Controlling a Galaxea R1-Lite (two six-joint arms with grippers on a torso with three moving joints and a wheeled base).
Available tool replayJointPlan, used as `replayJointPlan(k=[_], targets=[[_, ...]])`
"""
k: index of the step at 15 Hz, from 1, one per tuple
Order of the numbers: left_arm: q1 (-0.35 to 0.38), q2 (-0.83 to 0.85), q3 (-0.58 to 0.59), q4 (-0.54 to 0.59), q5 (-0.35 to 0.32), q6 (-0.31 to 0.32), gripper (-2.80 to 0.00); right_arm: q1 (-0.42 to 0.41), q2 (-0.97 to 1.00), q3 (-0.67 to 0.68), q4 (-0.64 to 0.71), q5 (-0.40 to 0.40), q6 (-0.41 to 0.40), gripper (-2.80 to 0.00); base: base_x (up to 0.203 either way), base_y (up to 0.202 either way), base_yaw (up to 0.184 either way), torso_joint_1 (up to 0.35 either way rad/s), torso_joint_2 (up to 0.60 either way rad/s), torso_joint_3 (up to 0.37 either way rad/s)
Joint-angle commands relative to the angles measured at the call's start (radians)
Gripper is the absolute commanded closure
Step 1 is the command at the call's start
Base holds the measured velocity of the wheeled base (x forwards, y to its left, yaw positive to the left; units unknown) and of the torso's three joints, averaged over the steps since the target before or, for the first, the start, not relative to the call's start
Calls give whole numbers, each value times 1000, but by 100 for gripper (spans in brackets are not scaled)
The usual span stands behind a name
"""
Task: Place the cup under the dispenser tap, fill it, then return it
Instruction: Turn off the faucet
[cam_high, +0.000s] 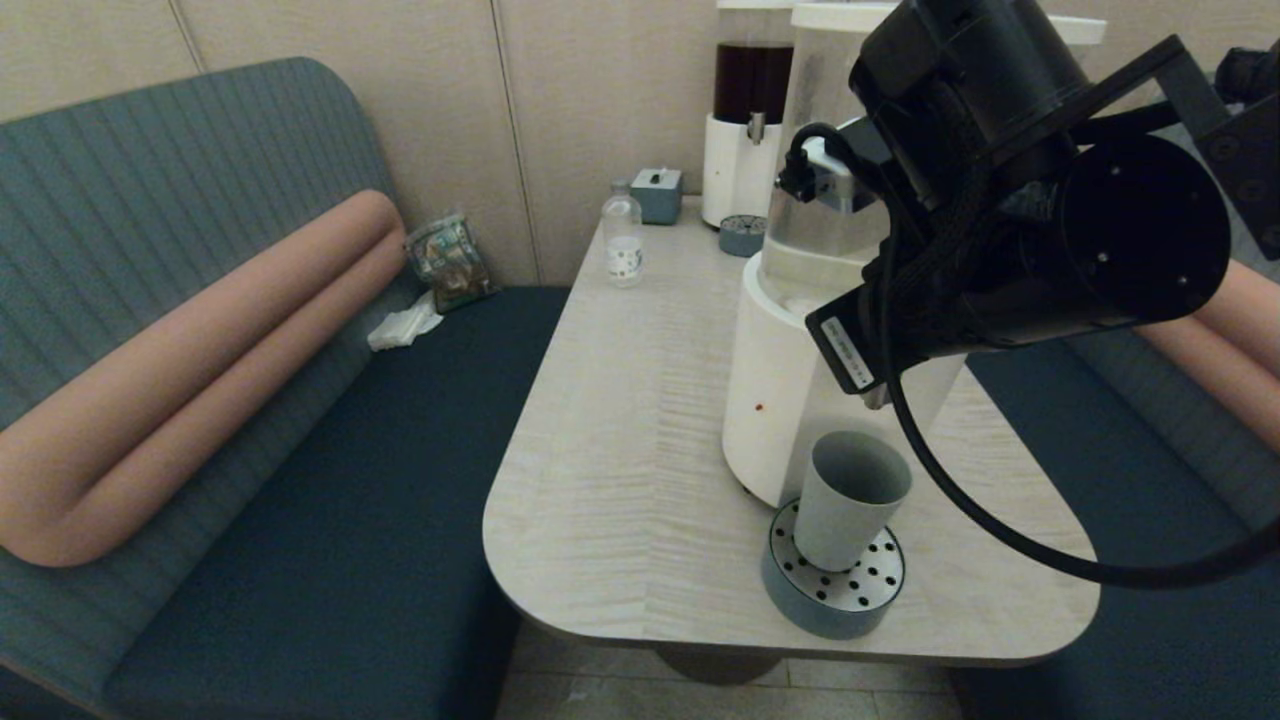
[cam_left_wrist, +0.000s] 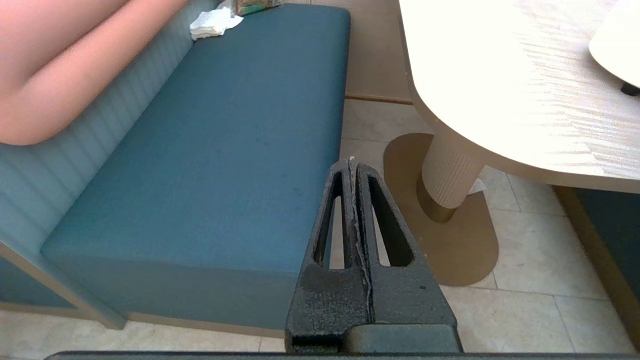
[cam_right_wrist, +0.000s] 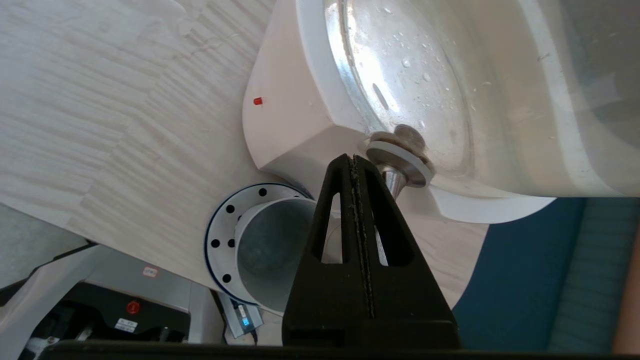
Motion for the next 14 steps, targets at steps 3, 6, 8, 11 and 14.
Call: replayJointPlan(k=[3,6,8,11,14], targets=[[1,0,0,0,0,-1,0,-3,2,1,6,-12,0,0,0,0,0,0,0,0],[1,1,0,0,0,-1,0,-4,3,1,6,-13,0,0,0,0,0,0,0,0],[-1,1,0,0,0,-1,0,-4,4,0,6,-14,0,0,0,0,0,0,0,0],[-1,0,0,0,0,-1,0,3,0,-4,3,-3,-3,0,0,0,0,0,0,0],[-1,1,0,0,0,-1,0,33,-12,-8,-33,9,-4,0,0,0,0,0,0,0]])
